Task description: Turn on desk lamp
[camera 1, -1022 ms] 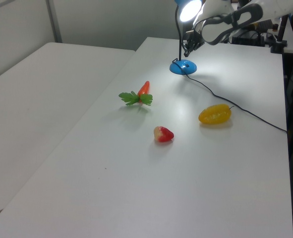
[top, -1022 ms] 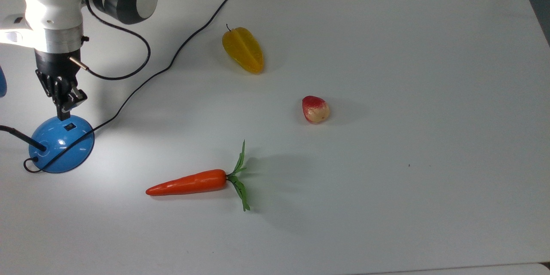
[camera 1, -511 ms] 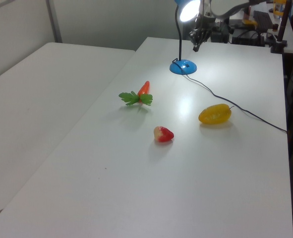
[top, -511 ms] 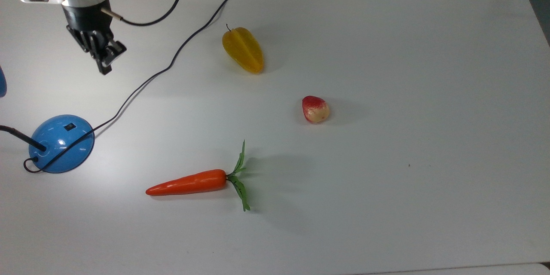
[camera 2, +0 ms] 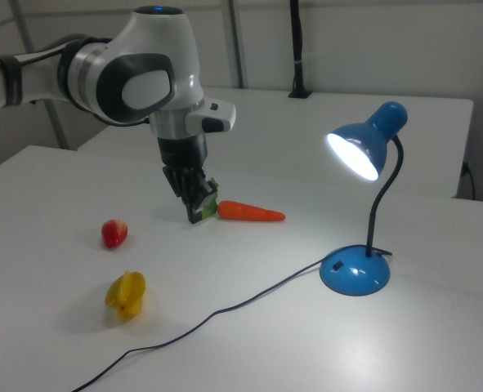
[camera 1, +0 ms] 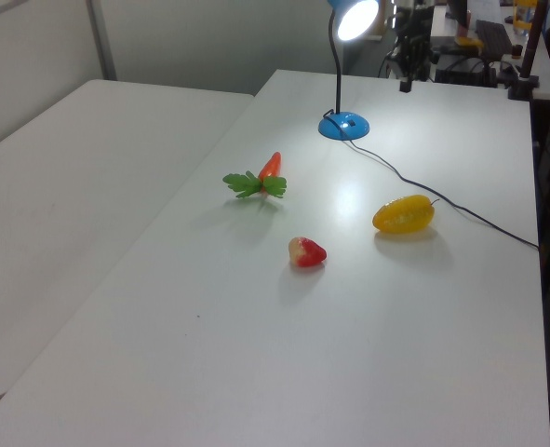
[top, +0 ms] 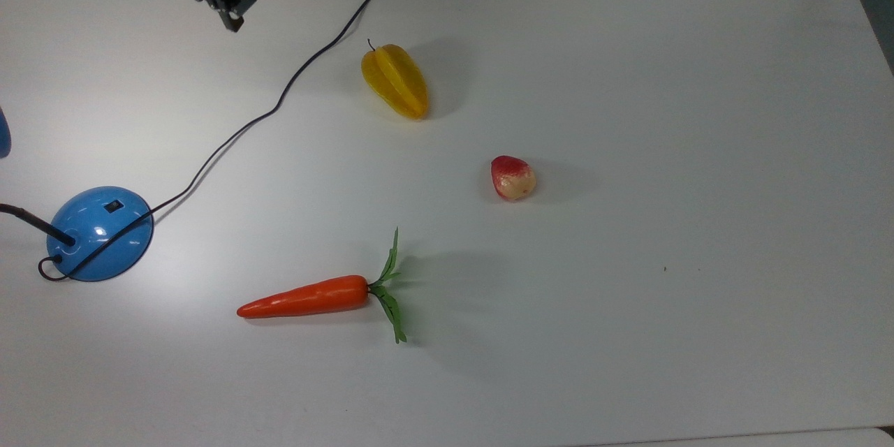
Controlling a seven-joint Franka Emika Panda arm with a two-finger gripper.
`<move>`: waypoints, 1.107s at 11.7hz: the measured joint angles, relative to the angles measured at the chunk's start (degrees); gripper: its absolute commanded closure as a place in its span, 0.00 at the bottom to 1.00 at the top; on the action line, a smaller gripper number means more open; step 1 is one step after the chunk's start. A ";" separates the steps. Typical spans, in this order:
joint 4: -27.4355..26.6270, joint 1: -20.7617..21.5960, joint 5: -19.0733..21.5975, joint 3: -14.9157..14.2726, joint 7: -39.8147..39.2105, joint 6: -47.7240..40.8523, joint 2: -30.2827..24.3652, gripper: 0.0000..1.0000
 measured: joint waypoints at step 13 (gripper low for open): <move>0.67 -5.02 0.01 5.80 -16.53 -7.91 -5.74 0.00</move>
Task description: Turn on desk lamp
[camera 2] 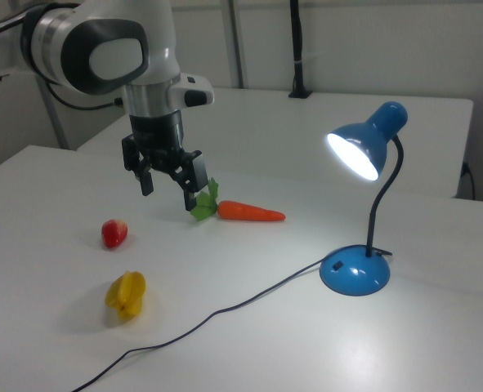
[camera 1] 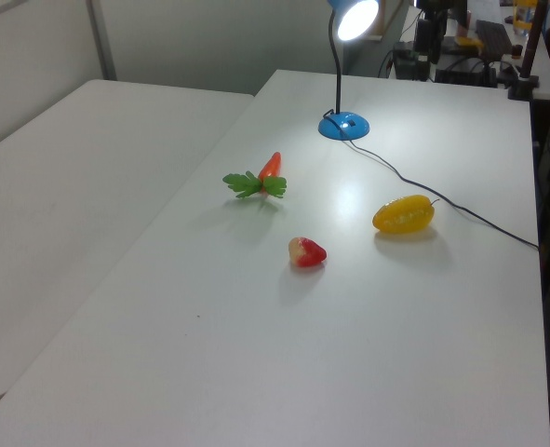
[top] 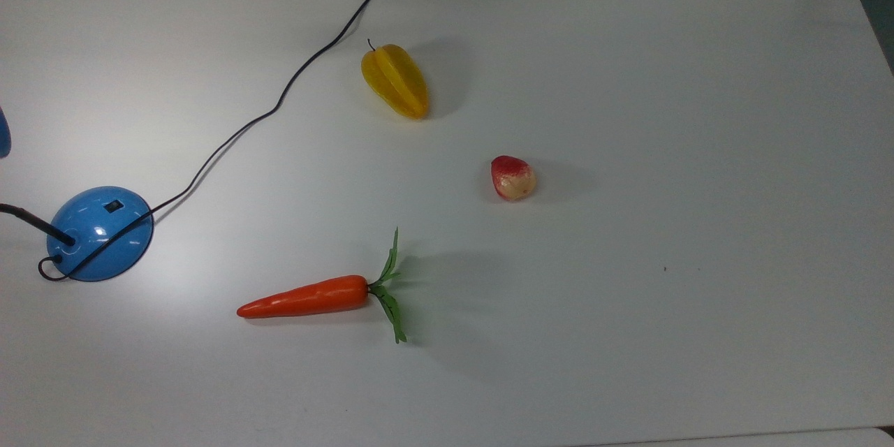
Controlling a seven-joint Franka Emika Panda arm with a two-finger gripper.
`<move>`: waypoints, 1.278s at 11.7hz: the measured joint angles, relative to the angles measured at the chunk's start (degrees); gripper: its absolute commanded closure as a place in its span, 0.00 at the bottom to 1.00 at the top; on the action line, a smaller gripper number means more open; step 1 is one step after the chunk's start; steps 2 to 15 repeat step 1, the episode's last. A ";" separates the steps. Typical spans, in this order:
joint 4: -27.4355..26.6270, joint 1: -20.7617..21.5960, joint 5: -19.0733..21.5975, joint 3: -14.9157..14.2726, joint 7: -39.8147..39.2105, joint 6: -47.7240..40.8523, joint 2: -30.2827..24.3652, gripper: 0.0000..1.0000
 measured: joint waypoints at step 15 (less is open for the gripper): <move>0.08 -0.08 0.00 0.00 0.00 0.00 0.00 0.00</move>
